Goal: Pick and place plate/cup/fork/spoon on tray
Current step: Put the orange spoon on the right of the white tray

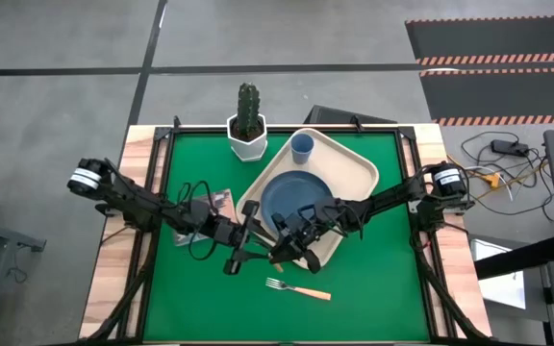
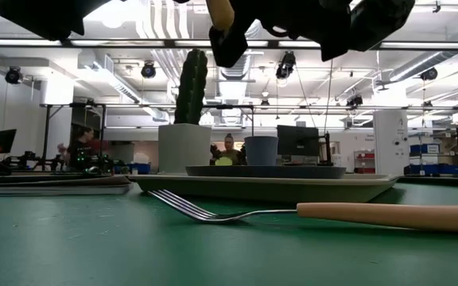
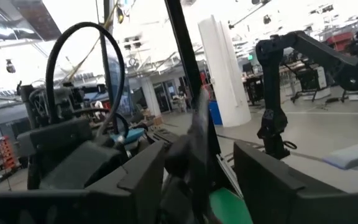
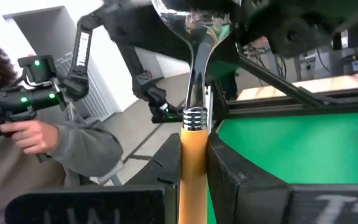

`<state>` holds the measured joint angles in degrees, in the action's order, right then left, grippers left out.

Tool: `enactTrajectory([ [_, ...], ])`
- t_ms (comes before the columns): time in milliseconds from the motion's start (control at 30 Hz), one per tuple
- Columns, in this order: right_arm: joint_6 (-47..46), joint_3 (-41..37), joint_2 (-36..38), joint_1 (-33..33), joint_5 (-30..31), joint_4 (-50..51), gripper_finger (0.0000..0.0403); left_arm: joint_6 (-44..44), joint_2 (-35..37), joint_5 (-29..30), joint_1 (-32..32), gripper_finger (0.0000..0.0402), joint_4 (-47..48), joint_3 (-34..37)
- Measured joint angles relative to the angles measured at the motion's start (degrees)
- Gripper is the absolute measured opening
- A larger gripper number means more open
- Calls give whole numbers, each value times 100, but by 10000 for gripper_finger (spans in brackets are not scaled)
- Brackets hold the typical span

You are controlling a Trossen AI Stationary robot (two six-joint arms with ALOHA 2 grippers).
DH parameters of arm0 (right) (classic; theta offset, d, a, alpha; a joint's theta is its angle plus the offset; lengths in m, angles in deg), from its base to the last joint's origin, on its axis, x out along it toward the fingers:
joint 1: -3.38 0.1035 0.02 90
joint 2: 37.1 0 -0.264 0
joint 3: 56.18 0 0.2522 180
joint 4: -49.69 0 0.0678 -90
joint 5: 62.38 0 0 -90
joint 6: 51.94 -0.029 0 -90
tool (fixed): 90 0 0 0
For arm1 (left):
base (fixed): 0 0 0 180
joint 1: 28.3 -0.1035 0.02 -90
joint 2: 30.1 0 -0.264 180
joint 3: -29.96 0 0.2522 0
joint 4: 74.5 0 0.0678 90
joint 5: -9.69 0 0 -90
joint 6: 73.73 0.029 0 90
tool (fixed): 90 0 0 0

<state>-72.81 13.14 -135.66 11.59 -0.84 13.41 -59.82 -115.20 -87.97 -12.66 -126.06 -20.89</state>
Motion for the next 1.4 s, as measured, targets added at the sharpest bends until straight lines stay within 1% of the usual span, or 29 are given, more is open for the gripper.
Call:
enactTrajectory([
  [100,78,1,0,0,5,60,34,22,-26,2,0,135,46,-22],
  [200,121,-24,9,0,4,48,36,24,-29,2,-4,82,-5,-8],
  [300,126,-40,9,0,15,56,54,22,-24,-8,-4,22,0,1],
  [333,132,-42,9,0,4,56,62,26,-22,-22,-4,12,-4,2],
  [500,64,-42,34,-7,185,57,99,51,-17,56,-8,1,-5,3],
  [667,-61,-42,81,-60,206,56,130,76,-13,127,-15,0,-5,3],
  [767,-192,-42,111,-119,215,160,144,302,-7,595,-6,0,18,39],
  [833,-200,-44,174,-156,281,420,149,367,-6,921,-4,0,37,89],
  [900,-168,-44,270,-158,590,780,151,479,-6,1215,-4,0,44,104],
  [1100,44,-47,514,-149,1936,1951,133,656,3,1861,-4,0,237,106],
  [1200,116,-47,666,-155,2463,2363,116,658,5,1884,-17,0,304,106],
  [1300,174,-47,753,-149,2906,2695,76,658,5,1886,-17,0,295,106],
  [1400,229,-47,780,-146,2954,2969,24,656,21,1886,-17,0,363,106],
])
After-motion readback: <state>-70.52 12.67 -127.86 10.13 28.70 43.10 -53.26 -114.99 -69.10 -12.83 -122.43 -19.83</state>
